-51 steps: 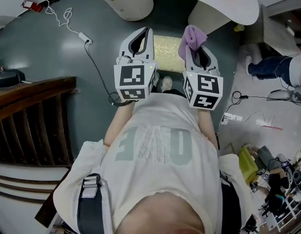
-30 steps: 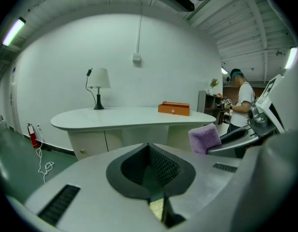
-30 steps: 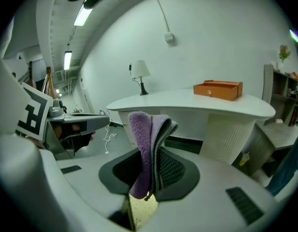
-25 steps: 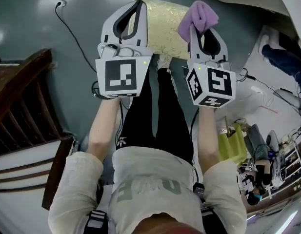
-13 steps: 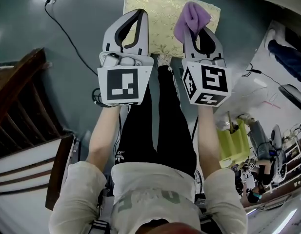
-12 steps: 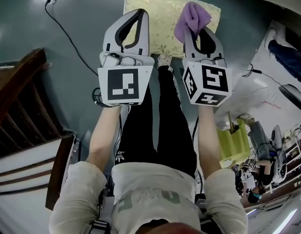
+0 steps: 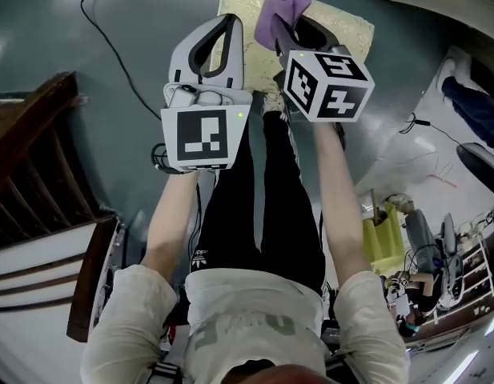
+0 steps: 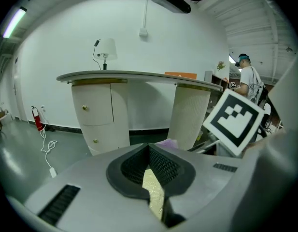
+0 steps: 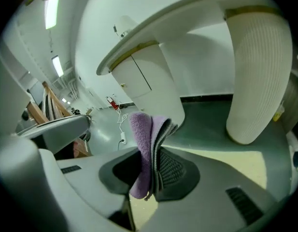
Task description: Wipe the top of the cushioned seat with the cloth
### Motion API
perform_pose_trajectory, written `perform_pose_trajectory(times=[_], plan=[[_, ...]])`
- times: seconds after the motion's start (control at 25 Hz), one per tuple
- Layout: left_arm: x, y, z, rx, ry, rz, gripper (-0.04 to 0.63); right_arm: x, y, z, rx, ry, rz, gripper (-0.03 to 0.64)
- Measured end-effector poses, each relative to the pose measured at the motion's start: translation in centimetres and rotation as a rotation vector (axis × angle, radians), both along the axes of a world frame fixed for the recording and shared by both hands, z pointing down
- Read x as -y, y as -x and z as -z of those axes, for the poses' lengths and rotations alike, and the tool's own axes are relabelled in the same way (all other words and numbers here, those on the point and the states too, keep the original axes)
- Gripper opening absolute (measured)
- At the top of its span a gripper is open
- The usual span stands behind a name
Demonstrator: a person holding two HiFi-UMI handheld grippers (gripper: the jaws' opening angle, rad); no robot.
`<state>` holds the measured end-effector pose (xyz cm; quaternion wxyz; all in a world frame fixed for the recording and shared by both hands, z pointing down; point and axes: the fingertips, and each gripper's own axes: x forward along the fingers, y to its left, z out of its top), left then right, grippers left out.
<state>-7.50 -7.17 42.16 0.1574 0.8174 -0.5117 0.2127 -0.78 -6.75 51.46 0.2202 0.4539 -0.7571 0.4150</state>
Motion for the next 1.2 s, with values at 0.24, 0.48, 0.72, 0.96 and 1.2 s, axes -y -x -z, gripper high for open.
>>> perform_pose_trajectory(times=[0.24, 0.48, 0.72, 0.96, 1.2], plan=[[-1.4, 3.0, -1.2, 0.030, 0.029, 0.042, 0.006, 0.7, 6.2, -4.5, 0.095, 0.162, 0.028, 0.091], [-1.5, 6.1, -1.3, 0.038, 0.044, 0.080, 0.006, 1.5, 9.5, -6.3, 0.074, 0.213, 0.069, 0.091], [-1.6, 6.7, -1.7, 0.033, 0.058, 0.102, 0.006, 1.6, 9.8, -7.0, 0.055, 0.225, 0.070, 0.091], [-1.4, 5.4, -1.8, 0.035, 0.058, 0.075, 0.006, 1.5, 8.3, -7.1, 0.052, 0.242, 0.047, 0.091], [-1.2, 2.8, -2.1, 0.031, 0.062, 0.026, 0.006, 0.9, 3.5, -7.3, 0.021, 0.255, 0.013, 0.090]])
